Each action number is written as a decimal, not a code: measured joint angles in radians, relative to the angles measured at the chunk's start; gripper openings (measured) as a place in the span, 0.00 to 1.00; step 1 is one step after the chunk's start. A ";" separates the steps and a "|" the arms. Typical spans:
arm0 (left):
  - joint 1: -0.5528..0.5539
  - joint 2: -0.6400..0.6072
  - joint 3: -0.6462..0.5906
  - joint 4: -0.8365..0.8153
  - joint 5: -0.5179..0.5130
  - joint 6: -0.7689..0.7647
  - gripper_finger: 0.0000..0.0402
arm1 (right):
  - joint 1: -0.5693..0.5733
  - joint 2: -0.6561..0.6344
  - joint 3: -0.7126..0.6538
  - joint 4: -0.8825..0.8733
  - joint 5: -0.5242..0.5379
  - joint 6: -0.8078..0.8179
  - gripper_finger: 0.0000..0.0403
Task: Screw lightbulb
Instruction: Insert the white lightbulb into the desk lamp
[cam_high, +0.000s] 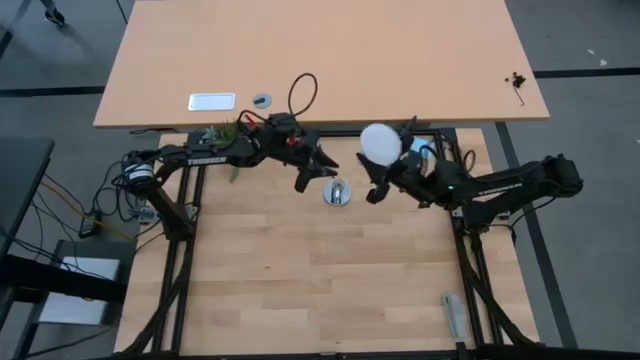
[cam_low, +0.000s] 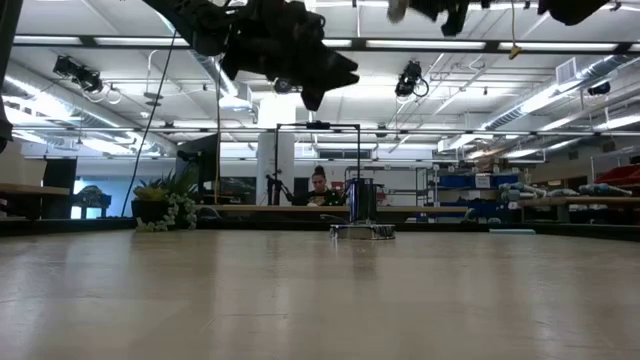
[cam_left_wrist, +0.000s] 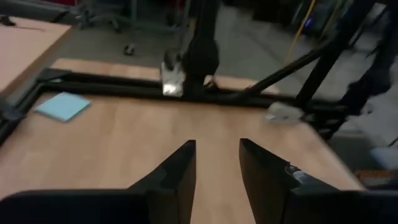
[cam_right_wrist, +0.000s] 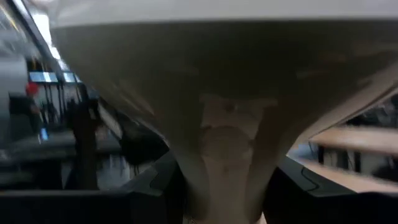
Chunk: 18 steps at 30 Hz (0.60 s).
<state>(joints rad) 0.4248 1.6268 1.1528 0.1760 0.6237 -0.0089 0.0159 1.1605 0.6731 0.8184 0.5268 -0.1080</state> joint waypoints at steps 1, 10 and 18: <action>0.000 -0.001 0.001 -0.023 -0.020 0.027 0.30 | -0.006 0.008 -0.002 -0.034 -0.001 0.018 0.40; -0.003 -0.004 -0.030 -0.121 -0.142 0.134 0.16 | -0.071 0.140 -0.003 -0.093 -0.082 0.133 0.41; 0.001 -0.004 -0.286 0.123 -0.187 0.042 0.02 | -0.096 0.263 -0.003 -0.094 -0.147 0.180 0.41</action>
<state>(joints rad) 0.4255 1.6232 0.8672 0.2987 0.4369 0.0328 -0.0805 1.4237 0.6701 0.7247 0.3801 0.0720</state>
